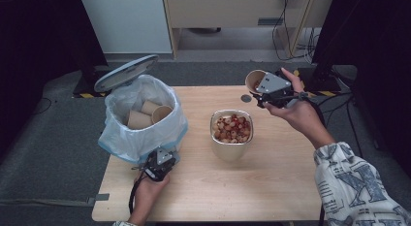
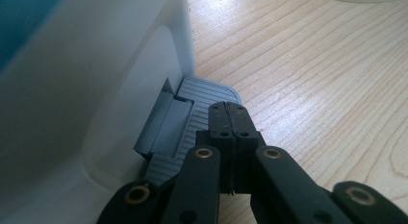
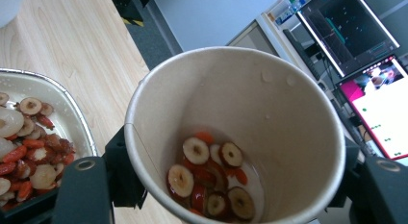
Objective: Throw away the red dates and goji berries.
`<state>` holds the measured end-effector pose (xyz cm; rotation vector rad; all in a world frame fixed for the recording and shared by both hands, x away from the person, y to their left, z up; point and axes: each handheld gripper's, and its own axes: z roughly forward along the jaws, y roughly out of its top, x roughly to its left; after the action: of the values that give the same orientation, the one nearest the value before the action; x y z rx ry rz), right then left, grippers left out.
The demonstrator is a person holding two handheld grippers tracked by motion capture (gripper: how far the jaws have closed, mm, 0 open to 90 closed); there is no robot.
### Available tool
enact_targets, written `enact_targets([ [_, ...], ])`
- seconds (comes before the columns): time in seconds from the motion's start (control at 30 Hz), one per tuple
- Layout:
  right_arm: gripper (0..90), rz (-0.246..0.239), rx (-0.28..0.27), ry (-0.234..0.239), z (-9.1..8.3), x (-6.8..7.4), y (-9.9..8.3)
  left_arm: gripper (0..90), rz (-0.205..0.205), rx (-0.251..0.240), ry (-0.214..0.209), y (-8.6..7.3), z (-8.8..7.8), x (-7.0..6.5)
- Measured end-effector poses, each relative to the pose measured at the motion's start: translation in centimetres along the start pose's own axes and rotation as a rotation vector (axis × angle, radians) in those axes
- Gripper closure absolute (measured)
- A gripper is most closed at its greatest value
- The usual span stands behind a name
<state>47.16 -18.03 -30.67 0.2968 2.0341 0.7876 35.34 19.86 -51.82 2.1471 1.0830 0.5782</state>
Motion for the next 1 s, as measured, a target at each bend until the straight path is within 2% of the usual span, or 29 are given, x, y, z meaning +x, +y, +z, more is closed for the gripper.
enact_targets([
  [0.03,30.5,-0.016,-0.005,-0.005,-0.1,0.2,0.1,89.8,0.001,0.0,0.0,0.0,0.0,0.0],
  [0.4,30.4,-0.048,-0.03,-0.007,-0.2,0.7,0.7,89.8,0.001,0.0,0.0,0.0,0.0,0.0],
  [1.0,30.4,-0.153,-0.017,-0.057,-0.9,-0.4,2.0,89.8,0.003,-0.002,-0.001,0.0,0.0,0.0],
])
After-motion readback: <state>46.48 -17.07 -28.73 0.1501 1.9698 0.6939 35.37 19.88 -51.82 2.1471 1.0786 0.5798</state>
